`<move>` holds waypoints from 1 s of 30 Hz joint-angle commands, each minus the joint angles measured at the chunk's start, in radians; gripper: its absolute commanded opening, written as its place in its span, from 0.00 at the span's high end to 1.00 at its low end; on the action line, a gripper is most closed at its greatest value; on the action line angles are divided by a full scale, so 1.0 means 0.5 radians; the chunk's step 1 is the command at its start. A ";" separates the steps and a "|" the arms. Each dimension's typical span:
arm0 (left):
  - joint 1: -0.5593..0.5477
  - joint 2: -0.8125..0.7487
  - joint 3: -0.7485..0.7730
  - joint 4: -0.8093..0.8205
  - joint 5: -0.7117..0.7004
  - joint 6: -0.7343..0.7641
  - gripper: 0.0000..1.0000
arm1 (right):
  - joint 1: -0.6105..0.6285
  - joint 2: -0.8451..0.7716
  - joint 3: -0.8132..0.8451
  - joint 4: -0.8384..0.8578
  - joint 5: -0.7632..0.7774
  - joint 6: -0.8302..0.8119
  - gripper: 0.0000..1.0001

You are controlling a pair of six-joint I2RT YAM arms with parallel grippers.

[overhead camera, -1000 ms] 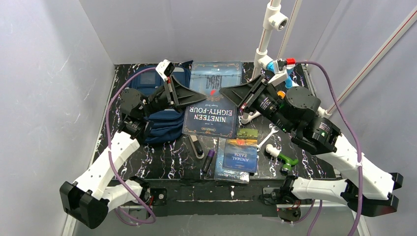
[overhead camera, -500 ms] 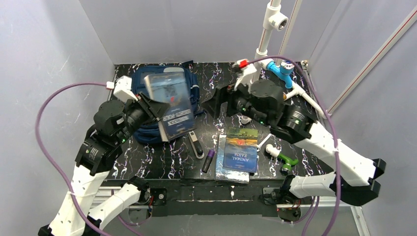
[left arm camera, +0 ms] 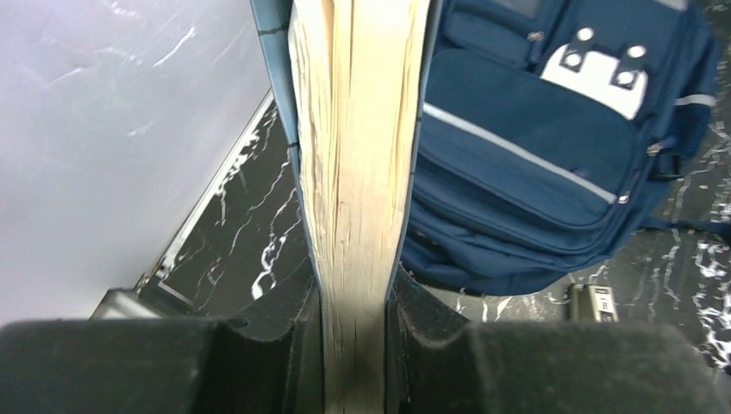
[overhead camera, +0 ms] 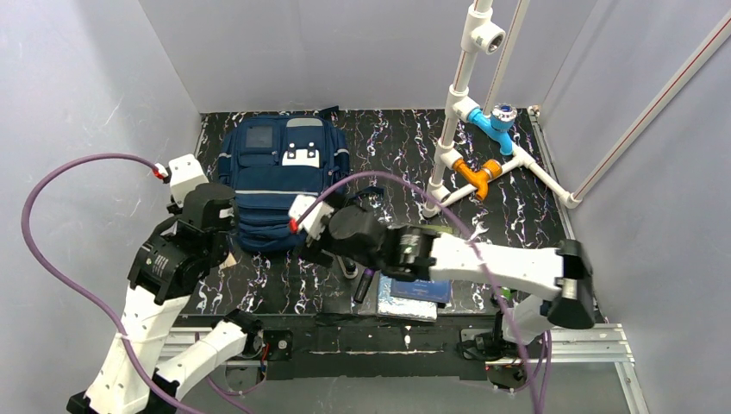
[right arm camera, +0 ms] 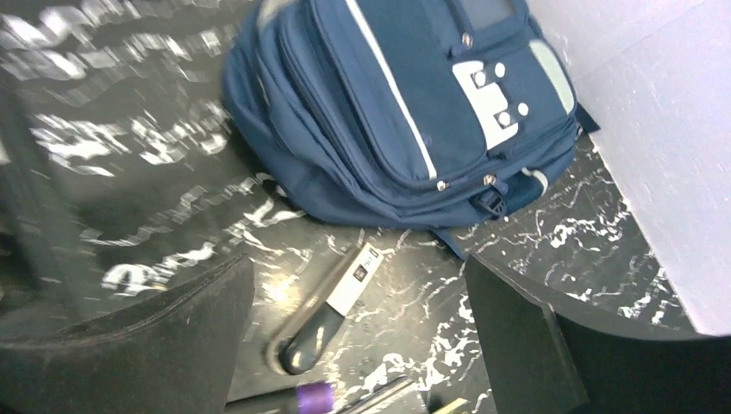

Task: Pack the student bag
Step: Pick up the book from the center of the board, then place the book in the student bag.

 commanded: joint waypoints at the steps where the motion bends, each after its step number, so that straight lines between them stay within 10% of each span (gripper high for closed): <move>1: 0.000 0.091 0.054 -0.319 -0.264 -0.372 1.00 | -0.062 0.282 -0.395 0.938 0.199 -0.567 0.02; 22: -0.002 0.062 0.019 -0.242 -0.145 -0.355 1.00 | -0.486 1.266 0.033 1.306 -0.774 -1.104 0.14; 25: 0.000 0.066 0.021 -0.210 -0.107 -0.411 1.00 | -0.477 1.360 0.071 1.543 -0.495 -1.092 0.45; 27: 0.000 0.045 0.011 -0.172 -0.078 -0.469 1.00 | -0.481 1.361 0.175 1.594 -0.210 -0.918 0.86; 30: 0.000 -0.028 -0.007 -0.016 0.000 -0.535 1.00 | -0.533 1.243 0.469 1.170 -0.195 -0.447 0.99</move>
